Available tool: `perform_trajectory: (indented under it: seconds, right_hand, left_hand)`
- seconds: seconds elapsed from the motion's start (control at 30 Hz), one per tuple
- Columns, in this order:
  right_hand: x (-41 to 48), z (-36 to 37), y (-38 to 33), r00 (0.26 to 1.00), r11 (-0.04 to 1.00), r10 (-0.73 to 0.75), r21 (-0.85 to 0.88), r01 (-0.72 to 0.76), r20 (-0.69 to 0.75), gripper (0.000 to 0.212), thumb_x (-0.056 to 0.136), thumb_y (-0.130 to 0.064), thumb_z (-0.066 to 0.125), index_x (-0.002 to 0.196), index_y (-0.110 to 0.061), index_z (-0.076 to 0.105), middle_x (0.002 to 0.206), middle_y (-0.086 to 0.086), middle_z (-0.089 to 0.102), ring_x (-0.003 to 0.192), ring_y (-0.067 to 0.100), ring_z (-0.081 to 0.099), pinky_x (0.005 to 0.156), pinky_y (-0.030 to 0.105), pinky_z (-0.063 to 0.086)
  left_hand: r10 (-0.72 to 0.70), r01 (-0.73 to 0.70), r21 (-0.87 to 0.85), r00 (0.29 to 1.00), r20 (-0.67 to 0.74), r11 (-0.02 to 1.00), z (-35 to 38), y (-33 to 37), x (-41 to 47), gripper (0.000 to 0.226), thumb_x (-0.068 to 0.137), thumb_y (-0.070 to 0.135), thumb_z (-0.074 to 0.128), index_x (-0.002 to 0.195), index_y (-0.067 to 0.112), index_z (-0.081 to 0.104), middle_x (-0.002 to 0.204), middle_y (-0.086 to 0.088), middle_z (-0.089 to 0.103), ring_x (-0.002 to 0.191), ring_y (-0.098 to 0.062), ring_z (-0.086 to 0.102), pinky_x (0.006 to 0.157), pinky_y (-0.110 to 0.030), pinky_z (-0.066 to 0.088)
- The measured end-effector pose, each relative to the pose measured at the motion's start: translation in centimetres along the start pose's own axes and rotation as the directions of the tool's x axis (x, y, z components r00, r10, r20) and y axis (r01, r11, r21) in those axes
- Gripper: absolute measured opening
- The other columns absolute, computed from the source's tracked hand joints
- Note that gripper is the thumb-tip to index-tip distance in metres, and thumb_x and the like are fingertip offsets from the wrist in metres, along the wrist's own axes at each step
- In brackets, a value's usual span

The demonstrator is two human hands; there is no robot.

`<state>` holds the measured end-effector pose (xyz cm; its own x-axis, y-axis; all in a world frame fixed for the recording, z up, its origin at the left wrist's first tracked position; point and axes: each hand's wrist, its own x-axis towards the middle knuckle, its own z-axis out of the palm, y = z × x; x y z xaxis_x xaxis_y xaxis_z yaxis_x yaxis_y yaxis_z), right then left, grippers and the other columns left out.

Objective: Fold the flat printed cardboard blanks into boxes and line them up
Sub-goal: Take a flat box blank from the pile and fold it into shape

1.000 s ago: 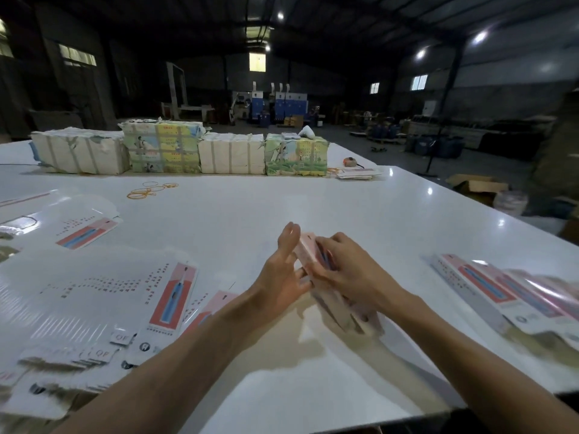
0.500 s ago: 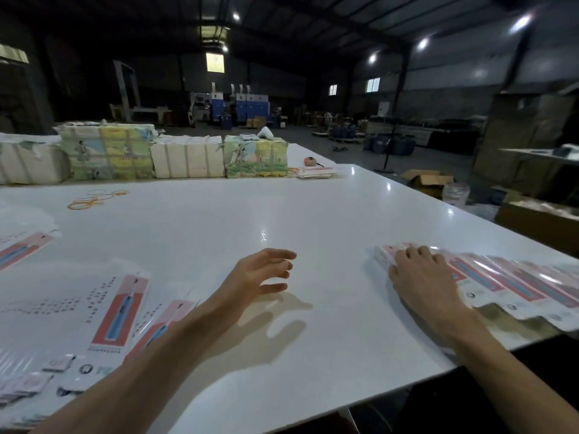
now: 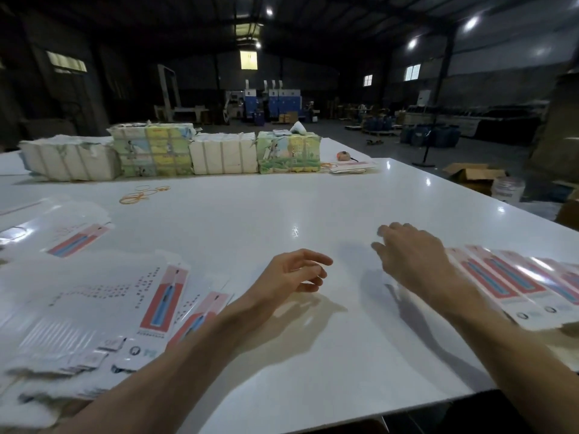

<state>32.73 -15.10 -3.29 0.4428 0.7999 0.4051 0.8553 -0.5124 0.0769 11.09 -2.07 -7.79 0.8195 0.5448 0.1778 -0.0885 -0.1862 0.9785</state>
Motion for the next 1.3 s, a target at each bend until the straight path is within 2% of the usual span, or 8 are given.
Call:
perform_trajectory:
  seconds: [0.17,0.27,0.37,0.47,0.63,0.73,1.0,1.3]
  right_hand:
    - [1.8,1.3,-8.8,0.989,0.957,-0.144,0.249,0.149,-0.039,0.014,0.101,-0.029,0.05,0.097,-0.019,0.058,0.083,0.0,0.065,0.072,0.028,0.061,0.062,0.035,0.044]
    - [0.9,3.5,-10.7,0.982,0.942,-0.164,0.281,0.184,-0.09,0.009,0.1,-0.027,0.048,0.101,-0.021,0.054,0.074,-0.001,0.062,0.064,0.028,0.057,0.056,0.035,0.033]
    - [0.8,5.1,-10.3,0.982,0.926,-0.161,0.328,0.185,-0.099,0.019,0.104,-0.029,0.041,0.104,-0.02,0.057,0.071,-0.001,0.061,0.063,0.025,0.058,0.059,0.036,0.044]
    - [1.1,5.5,-10.0,0.984,0.886,-0.143,0.43,0.173,-0.102,0.018,0.104,-0.029,0.042,0.103,-0.022,0.059,0.072,-0.001,0.064,0.067,0.025,0.059,0.064,0.037,0.049]
    - [1.4,5.4,-10.1,0.992,0.825,-0.099,0.55,0.129,-0.082,0.013,0.1,-0.025,0.048,0.096,-0.026,0.059,0.066,-0.006,0.064,0.067,0.023,0.056,0.057,0.033,0.036]
    - [1.5,5.3,-9.8,0.993,0.801,-0.093,0.586,0.121,-0.078,0.014,0.1,-0.024,0.049,0.093,-0.026,0.061,0.064,-0.006,0.065,0.062,0.019,0.056,0.056,0.03,0.038]
    - [1.1,5.0,-9.7,0.991,0.769,-0.115,0.625,0.133,-0.069,0.014,0.1,-0.023,0.051,0.093,-0.026,0.063,0.069,-0.006,0.069,0.066,0.019,0.062,0.061,0.029,0.046]
    - [1.1,4.8,-9.8,0.992,0.725,-0.117,0.679,0.119,-0.049,0.014,0.099,-0.023,0.052,0.091,-0.025,0.064,0.065,-0.007,0.067,0.065,0.018,0.061,0.068,0.035,0.052]
  left_hand:
    - [0.105,-0.061,0.231,0.977,-0.183,0.971,-0.8,1.0,0.4,0.023,0.097,0.007,0.059,0.099,0.022,0.077,0.085,0.0,0.076,0.063,-0.017,0.064,0.057,-0.026,0.049]
    - [0.155,0.019,0.504,0.941,-0.301,0.864,-2.4,1.9,0.7,0.022,0.097,0.015,0.057,0.102,0.03,0.072,0.082,0.007,0.075,0.059,-0.009,0.065,0.06,-0.023,0.054]
    - [0.086,0.199,0.749,0.943,-0.322,0.632,-4.5,3.3,0.6,0.015,0.101,0.028,0.058,0.113,0.031,0.066,0.093,0.005,0.075,0.076,-0.013,0.071,0.08,-0.035,0.062]
    - [-0.105,0.386,0.88,0.922,-0.372,0.275,-7.1,5.2,0.2,0.023,0.1,0.035,0.064,0.116,0.02,0.07,0.108,-0.005,0.074,0.094,-0.026,0.071,0.087,-0.036,0.059]
    - [-0.201,0.574,0.804,0.778,-0.595,-0.157,-10.5,8.4,-2.8,0.053,0.086,0.055,0.081,0.116,0.014,0.065,0.116,-0.006,0.071,0.093,-0.023,0.061,0.08,-0.033,0.049]
    - [-0.2,0.676,0.676,0.648,-0.735,-0.295,-11.4,8.0,-4.9,0.067,0.077,0.071,0.08,0.112,0.015,0.066,0.105,-0.001,0.072,0.096,-0.019,0.067,0.084,-0.032,0.054]
    - [-0.211,0.742,0.635,0.6,-0.772,-0.214,-12.8,7.3,-5.9,0.078,0.07,0.075,0.081,0.111,0.013,0.056,0.101,-0.002,0.069,0.097,-0.019,0.069,0.093,-0.035,0.056]
    - [-0.107,0.568,0.761,0.817,-0.566,0.313,-13.9,7.4,-4.1,0.032,0.088,0.054,0.077,0.096,0.023,0.073,0.079,0.005,0.076,0.059,-0.011,0.074,0.06,-0.031,0.061]
